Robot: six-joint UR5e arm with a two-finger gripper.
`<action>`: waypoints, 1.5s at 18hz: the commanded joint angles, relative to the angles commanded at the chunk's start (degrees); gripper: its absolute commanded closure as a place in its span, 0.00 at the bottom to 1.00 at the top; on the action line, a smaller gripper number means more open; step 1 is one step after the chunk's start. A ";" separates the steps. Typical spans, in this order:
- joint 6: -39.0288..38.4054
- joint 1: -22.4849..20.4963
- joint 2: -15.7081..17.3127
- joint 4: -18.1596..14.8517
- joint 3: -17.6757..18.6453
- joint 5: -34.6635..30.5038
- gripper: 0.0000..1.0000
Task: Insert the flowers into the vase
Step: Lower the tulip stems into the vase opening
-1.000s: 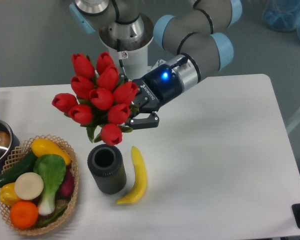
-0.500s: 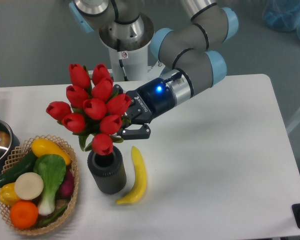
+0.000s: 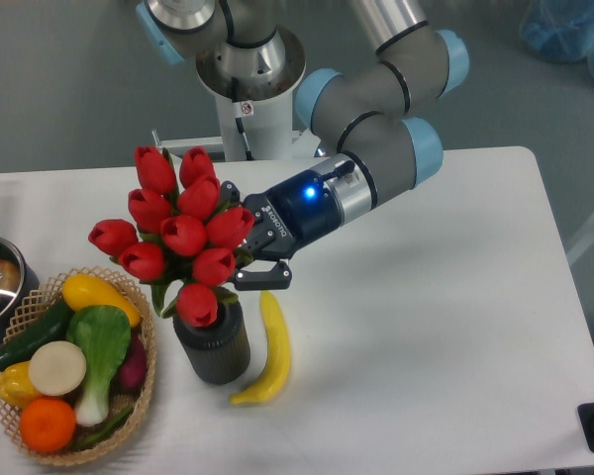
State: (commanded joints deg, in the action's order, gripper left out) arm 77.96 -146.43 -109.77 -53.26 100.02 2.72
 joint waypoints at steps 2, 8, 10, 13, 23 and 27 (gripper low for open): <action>1.05 0.00 -0.53 0.00 0.09 0.00 0.66; 1.32 0.00 -0.53 0.35 0.70 0.00 0.66; 1.32 -0.09 -0.44 0.44 1.49 0.00 0.66; 1.76 -0.35 0.08 0.53 4.13 0.00 0.66; 3.25 -0.44 -0.35 0.53 5.01 0.00 0.66; 3.25 -0.70 -1.23 0.44 5.19 0.00 0.66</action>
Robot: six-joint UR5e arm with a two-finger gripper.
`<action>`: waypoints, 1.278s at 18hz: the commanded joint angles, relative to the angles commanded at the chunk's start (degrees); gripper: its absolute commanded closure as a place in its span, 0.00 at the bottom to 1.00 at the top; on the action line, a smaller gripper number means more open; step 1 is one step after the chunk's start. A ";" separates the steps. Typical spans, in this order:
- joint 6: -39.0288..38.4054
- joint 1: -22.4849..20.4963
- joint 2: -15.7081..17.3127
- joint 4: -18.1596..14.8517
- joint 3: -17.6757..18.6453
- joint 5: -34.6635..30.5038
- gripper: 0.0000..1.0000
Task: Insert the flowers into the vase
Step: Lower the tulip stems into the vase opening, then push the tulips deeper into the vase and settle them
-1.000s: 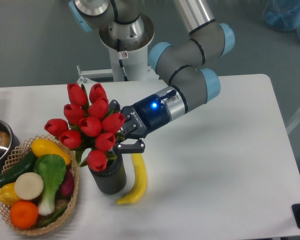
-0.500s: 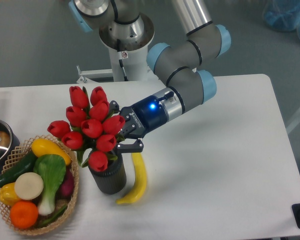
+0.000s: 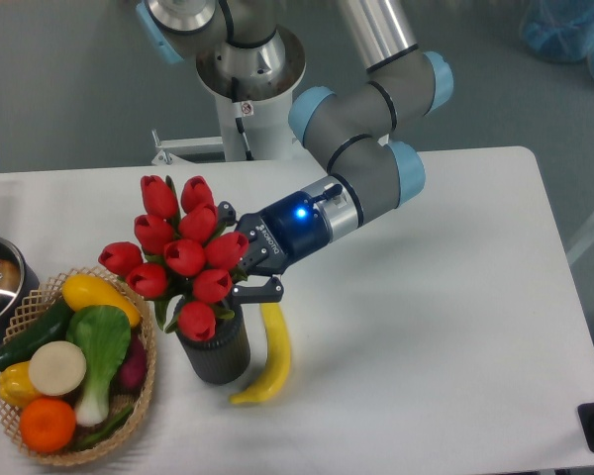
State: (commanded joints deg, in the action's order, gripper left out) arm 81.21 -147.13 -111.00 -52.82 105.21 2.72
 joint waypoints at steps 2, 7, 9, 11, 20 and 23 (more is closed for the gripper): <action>0.00 0.00 -0.27 0.00 0.00 0.00 0.66; 0.17 -0.35 -0.79 0.09 1.92 -0.09 0.65; 0.44 -0.26 -0.97 0.00 2.02 -0.18 0.65; 0.53 -0.26 -1.23 0.00 2.11 -0.26 0.65; 2.29 -0.18 -3.26 0.09 1.76 -0.44 0.65; 2.72 -0.09 -3.61 0.09 1.76 -0.53 0.65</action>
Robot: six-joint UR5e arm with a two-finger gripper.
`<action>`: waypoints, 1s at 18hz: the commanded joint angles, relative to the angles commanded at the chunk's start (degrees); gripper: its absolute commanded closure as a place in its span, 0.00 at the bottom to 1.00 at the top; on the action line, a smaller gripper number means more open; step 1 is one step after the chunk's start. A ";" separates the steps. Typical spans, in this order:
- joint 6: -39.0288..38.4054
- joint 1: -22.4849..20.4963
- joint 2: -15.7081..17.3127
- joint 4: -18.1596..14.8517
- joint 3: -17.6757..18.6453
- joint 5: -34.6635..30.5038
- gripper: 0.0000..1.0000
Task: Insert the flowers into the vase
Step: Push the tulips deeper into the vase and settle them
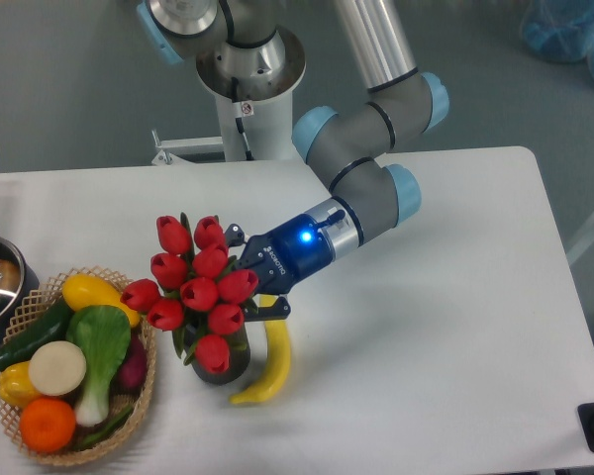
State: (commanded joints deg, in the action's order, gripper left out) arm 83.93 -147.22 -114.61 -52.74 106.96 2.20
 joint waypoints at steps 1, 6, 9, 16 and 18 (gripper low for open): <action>0.53 0.00 -0.44 0.00 0.00 0.00 0.65; 1.50 0.09 -1.23 0.26 0.26 0.09 0.65; 1.59 0.18 -1.32 0.35 0.26 0.09 0.64; 2.90 0.09 -1.76 0.44 0.53 0.09 0.63; 3.34 0.09 -1.85 0.44 0.70 0.09 0.63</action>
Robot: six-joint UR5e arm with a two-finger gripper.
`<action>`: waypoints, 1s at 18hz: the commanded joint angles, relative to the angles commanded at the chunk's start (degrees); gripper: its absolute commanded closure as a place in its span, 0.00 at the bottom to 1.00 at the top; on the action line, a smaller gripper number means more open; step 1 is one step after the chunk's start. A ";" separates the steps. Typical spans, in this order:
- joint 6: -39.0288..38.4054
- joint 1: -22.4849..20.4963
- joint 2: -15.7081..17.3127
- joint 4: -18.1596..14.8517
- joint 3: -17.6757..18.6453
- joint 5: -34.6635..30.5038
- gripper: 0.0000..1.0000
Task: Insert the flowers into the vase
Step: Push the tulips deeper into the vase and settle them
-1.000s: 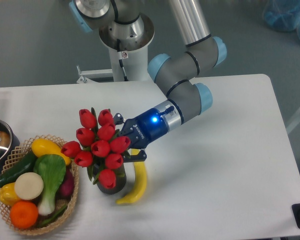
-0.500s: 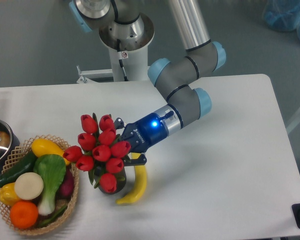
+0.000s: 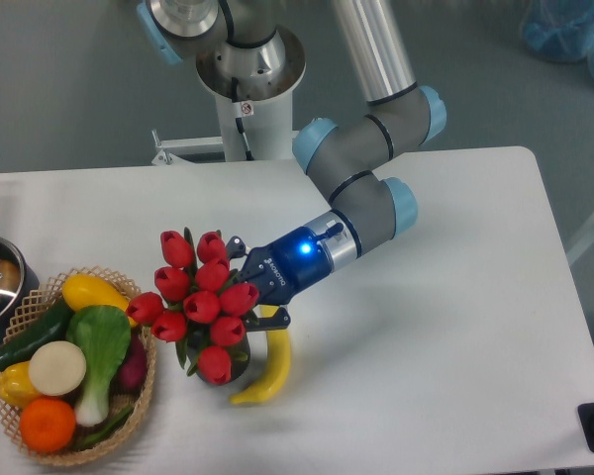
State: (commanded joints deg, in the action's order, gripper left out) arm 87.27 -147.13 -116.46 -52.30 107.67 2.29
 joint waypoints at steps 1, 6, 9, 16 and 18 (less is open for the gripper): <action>0.09 0.00 -0.09 0.00 0.00 0.00 0.63; 0.35 -0.09 -0.35 0.00 0.00 0.00 0.63; 1.14 0.00 -0.44 0.00 0.26 0.00 0.63; 2.63 0.00 -0.88 0.09 0.61 0.09 0.58; 4.12 -0.09 -0.97 0.00 0.62 0.09 0.45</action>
State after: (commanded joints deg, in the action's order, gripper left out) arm 91.40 -147.22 -117.42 -52.29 108.28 2.37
